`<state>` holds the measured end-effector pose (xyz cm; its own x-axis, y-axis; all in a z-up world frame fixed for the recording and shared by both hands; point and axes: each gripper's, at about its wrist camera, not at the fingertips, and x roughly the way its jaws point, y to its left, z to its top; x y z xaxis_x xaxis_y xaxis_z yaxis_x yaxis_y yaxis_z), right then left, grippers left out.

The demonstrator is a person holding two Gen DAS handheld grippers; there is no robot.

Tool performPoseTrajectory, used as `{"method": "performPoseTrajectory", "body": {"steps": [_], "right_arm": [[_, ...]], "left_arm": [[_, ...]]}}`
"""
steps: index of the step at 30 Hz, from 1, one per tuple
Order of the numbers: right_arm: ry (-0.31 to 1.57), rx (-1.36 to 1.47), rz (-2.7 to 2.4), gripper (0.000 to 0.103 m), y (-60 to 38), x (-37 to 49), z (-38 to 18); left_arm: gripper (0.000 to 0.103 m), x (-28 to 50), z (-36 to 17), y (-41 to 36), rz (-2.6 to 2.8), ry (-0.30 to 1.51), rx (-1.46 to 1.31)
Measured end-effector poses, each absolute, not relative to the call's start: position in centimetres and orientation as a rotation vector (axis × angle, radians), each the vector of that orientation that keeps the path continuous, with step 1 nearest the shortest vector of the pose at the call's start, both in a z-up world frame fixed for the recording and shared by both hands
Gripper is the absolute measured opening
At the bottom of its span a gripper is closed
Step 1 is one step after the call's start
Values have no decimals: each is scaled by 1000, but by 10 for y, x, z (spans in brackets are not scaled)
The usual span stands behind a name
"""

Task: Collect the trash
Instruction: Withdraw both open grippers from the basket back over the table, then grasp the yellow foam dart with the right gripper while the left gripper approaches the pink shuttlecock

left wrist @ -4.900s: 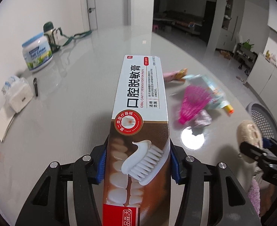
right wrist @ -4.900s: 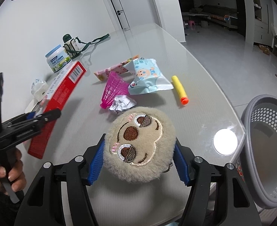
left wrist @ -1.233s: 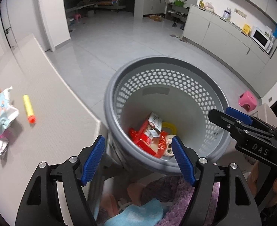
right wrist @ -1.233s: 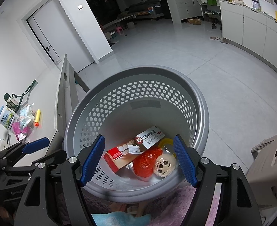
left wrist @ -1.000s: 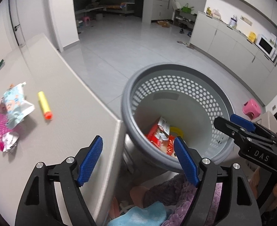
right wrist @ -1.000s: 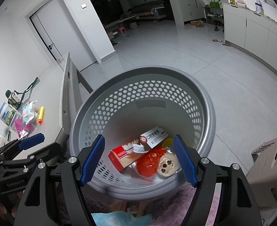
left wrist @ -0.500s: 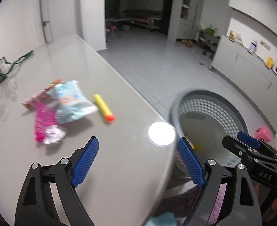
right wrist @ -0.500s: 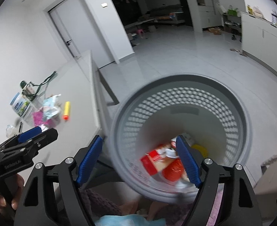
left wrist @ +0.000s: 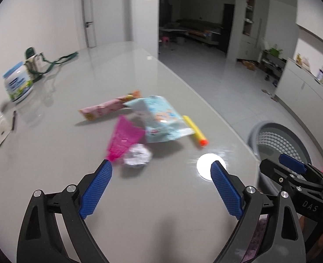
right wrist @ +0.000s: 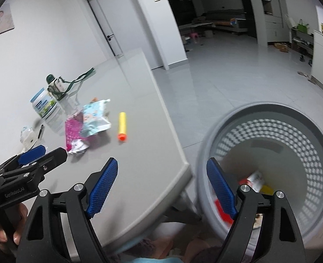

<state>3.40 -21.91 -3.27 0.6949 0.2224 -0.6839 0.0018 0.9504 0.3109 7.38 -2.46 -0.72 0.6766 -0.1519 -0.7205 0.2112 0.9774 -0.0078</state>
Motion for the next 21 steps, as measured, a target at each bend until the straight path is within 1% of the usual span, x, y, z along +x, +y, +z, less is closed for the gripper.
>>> {"method": "performPoseTrajectory", "body": {"steps": [1, 8, 12, 21], "right_arm": [[797, 295, 133, 84, -215, 37, -33], [803, 264, 195, 84, -185, 59, -33], [821, 197, 210, 84, -167, 72, -33], [865, 152, 188, 84, -154, 97, -41]], "left_arm": [[90, 75, -7, -18, -187, 798, 74], [91, 81, -12, 18, -98, 791, 48], [91, 86, -14, 34, -63, 782, 38], [93, 102, -20, 56, -28, 779, 29]]}}
